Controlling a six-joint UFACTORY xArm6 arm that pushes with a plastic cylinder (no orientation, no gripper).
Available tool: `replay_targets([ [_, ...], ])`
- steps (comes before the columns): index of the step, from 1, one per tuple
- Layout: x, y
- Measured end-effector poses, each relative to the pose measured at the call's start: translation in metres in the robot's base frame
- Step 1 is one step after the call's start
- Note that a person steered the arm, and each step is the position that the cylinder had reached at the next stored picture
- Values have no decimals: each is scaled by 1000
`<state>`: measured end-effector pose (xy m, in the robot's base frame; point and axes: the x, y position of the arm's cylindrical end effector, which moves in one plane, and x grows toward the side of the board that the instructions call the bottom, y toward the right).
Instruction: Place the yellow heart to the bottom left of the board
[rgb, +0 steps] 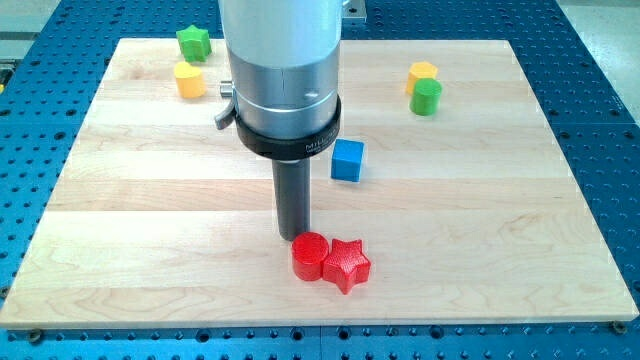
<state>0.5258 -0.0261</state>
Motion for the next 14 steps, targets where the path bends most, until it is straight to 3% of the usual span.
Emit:
replay_targets([
  [1,-13,4],
  [2,-17,58],
  [3,-52,132],
  [5,-161,267],
  [6,-203,291],
  [7,-231,261],
  [10,-233,83],
  [11,-240,73],
  [13,-243,-31],
  [14,-253,-31],
])
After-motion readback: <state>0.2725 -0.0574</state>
